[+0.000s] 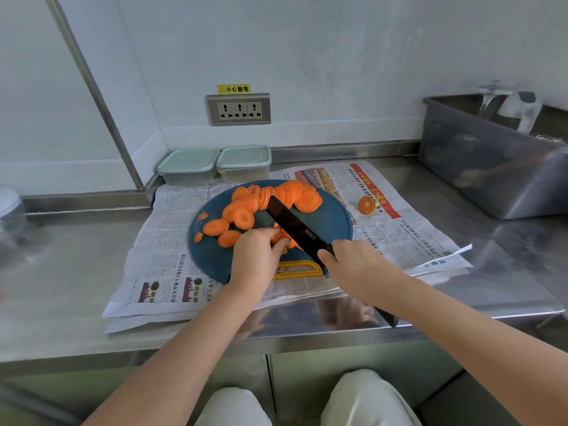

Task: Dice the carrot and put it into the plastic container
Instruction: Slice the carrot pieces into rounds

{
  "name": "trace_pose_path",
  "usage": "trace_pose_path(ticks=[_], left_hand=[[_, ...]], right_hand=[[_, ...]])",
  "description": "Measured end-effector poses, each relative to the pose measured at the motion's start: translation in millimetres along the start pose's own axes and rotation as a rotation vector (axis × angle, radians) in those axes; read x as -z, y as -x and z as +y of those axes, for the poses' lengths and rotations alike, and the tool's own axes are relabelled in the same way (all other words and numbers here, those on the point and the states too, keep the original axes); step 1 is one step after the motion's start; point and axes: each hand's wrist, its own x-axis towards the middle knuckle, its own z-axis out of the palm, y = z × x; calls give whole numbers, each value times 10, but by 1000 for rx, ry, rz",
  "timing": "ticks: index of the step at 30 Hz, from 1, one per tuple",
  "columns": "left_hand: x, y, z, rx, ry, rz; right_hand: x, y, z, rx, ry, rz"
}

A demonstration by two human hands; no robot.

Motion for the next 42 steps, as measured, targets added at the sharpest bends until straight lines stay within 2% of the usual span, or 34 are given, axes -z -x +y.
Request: trace_pose_path(ticks=[16, 21, 28, 32, 37, 42], left_hand=[[-3, -16, -21, -14, 15, -26], [16, 18, -11, -12, 56, -22], [58, 41, 32, 126, 226, -8], [76, 29, 30, 122, 178, 27], [79, 26, 4, 100, 92, 61], [77, 21, -7, 77, 82, 73]], right_hand=[[30, -157, -88, 18, 63, -61], [29, -142, -218, 22, 2, -31], [83, -222, -57, -78, -186, -86], [141, -75, -12, -76, -230, -31], [197, 68, -65, 19, -84, -34], [125, 54, -75, 29, -21, -52]])
